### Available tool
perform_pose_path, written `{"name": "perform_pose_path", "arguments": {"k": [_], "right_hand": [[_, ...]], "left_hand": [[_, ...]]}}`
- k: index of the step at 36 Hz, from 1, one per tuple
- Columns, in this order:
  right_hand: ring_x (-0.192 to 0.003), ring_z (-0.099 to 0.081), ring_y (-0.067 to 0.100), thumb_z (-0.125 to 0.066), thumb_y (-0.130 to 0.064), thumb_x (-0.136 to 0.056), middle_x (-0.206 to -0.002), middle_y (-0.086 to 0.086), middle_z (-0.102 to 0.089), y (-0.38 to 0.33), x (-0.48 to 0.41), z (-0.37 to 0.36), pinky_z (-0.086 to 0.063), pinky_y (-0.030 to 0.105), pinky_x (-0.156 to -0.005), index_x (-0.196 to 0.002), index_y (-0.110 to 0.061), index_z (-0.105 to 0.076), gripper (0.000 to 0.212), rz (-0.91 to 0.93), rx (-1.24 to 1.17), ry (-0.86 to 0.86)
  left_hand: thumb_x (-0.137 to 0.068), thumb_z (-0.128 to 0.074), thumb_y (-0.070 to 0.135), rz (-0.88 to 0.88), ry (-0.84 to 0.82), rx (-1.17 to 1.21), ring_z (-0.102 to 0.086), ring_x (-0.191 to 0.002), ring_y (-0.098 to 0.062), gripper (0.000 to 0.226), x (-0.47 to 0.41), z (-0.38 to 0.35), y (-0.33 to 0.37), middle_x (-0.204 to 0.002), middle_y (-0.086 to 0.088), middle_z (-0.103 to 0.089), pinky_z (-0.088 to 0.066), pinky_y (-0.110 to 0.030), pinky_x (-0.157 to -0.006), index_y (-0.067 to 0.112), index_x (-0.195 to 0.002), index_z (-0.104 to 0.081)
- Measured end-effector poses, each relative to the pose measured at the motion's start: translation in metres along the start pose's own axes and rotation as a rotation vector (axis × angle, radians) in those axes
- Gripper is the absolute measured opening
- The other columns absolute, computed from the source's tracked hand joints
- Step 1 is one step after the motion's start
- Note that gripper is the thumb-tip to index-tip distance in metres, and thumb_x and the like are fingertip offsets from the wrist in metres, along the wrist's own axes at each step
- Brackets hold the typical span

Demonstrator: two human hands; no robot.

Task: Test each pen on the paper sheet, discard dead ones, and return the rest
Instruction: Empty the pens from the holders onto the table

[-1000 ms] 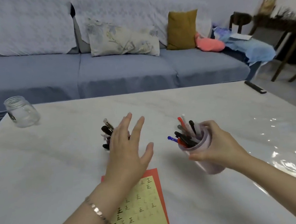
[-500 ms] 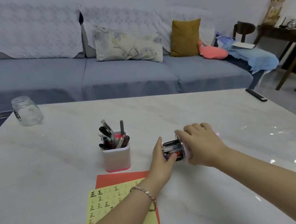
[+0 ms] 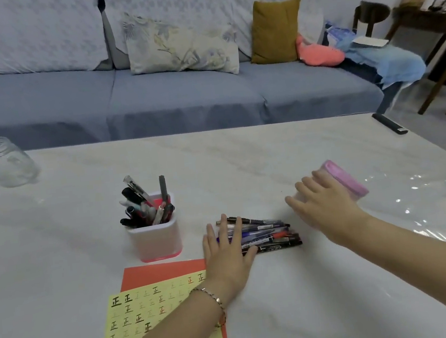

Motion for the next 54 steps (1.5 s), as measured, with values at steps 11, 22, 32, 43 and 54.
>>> {"name": "perform_pose_path", "arguments": {"k": [11,22,32,43,54], "right_hand": [[-0.117,-0.047,0.021,-0.07,-0.024,-0.063,-0.118,-0.005,-0.055,0.024,0.015,0.02,-0.022,0.028,-0.097,-0.127,-0.026,-0.048,0.067,-0.274,-0.792,0.248],[-0.099,-0.05,-0.001,-0.086,-0.021,-0.057,-0.112,-0.019,-0.046,-0.017,-0.01,0.049,-0.039,0.009,-0.077,-0.137,-0.023,-0.034,0.096,-0.511,-1.756,0.403],[-0.107,-0.048,0.011,-0.085,-0.007,-0.058,-0.119,-0.005,-0.046,-0.084,-0.07,0.039,-0.041,0.022,-0.086,-0.131,-0.019,-0.034,0.09,-0.536,-1.932,0.323],[-0.138,-0.021,0.014,-0.085,-0.024,-0.062,-0.151,-0.002,-0.013,-0.098,-0.059,0.034,-0.024,0.023,-0.105,-0.147,-0.017,-0.001,0.12,-0.418,-1.703,0.101],[-0.134,-0.025,-0.001,-0.085,-0.047,-0.047,-0.146,-0.02,-0.022,-0.105,-0.03,0.128,-0.026,0.02,-0.106,-0.146,-0.033,-0.003,0.13,-0.116,-1.753,0.117]], "left_hand": [[-0.092,-0.043,0.049,-0.082,-0.005,0.133,0.025,-0.139,-0.022,0.075,-0.002,0.019,0.019,-0.152,-0.001,0.026,0.011,-0.035,-0.113,0.032,-0.147,0.005],[-0.078,-0.064,0.005,-0.228,0.809,0.372,0.007,-0.141,-0.007,0.091,0.124,0.163,-0.069,-0.147,0.027,0.015,-0.02,-0.037,-0.107,0.043,-0.139,-0.008],[-0.083,-0.066,0.026,0.027,0.459,0.402,-0.034,-0.127,-0.004,0.035,0.089,0.165,-0.124,-0.151,0.016,-0.009,-0.034,-0.015,-0.09,0.032,-0.115,-0.053],[-0.095,-0.049,0.029,0.061,0.369,0.26,-0.05,-0.117,-0.025,0.02,0.071,0.162,-0.117,-0.154,0.0,-0.015,-0.035,-0.025,-0.076,0.013,-0.104,-0.056],[-0.079,-0.062,0.039,-0.159,0.65,0.665,-0.052,-0.095,0.006,0.005,0.145,0.212,-0.091,-0.107,0.026,-0.049,-0.04,-0.004,-0.073,0.036,-0.078,-0.058]]}}
Point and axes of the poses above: each hand's wrist, its own x-axis away from the middle knuckle, its own z-axis out of the back of the hand, y = z × x, the point moved 10 cm from there along -x, towards the middle knuckle
